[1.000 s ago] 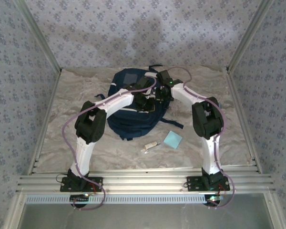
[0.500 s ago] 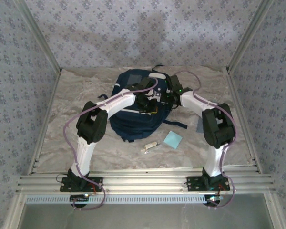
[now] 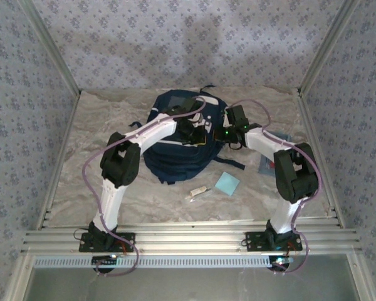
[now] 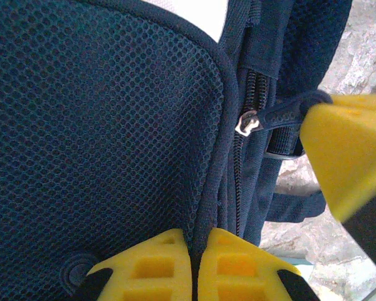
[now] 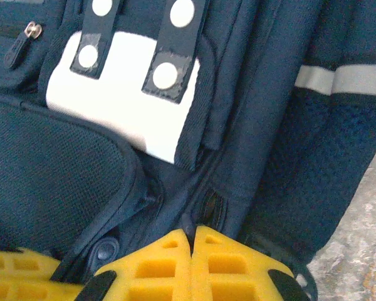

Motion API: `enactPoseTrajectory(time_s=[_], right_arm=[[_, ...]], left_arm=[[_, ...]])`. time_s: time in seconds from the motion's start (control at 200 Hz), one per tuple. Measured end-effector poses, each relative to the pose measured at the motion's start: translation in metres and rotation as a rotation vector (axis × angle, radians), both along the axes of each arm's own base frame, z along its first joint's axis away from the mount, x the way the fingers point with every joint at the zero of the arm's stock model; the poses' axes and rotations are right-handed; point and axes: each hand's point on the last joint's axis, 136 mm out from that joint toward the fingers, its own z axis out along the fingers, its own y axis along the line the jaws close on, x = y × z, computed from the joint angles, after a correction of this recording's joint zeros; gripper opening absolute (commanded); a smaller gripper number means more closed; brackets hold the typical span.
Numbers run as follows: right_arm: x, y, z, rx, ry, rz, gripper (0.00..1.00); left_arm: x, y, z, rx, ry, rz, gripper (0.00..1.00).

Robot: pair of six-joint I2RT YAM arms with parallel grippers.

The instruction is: Pack books, pencil case, and school supplies into a backpack

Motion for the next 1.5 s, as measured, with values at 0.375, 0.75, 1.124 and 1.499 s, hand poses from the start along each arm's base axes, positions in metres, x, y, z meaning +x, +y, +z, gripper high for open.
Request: enactPoseTrajectory(time_s=[0.375,0.75,1.124,1.499], right_arm=[[-0.075,0.035,-0.005,0.049,0.079,0.171,0.00],[-0.060,0.007,0.015,0.037,0.036,0.125,0.19],[0.033,-0.010,0.037,0.030,-0.028,0.061,0.42],[0.042,0.023,0.007,0.012,0.000,0.339,0.35]], left_arm=[[0.047,0.000,0.004,-0.031,-0.085,0.057,0.06],[0.051,0.002,0.007,-0.035,-0.096,0.063,0.06],[0.034,0.002,-0.011,0.011,-0.097,0.017,0.07],[0.020,0.014,-0.006,0.058,-0.087,-0.057,0.43]])
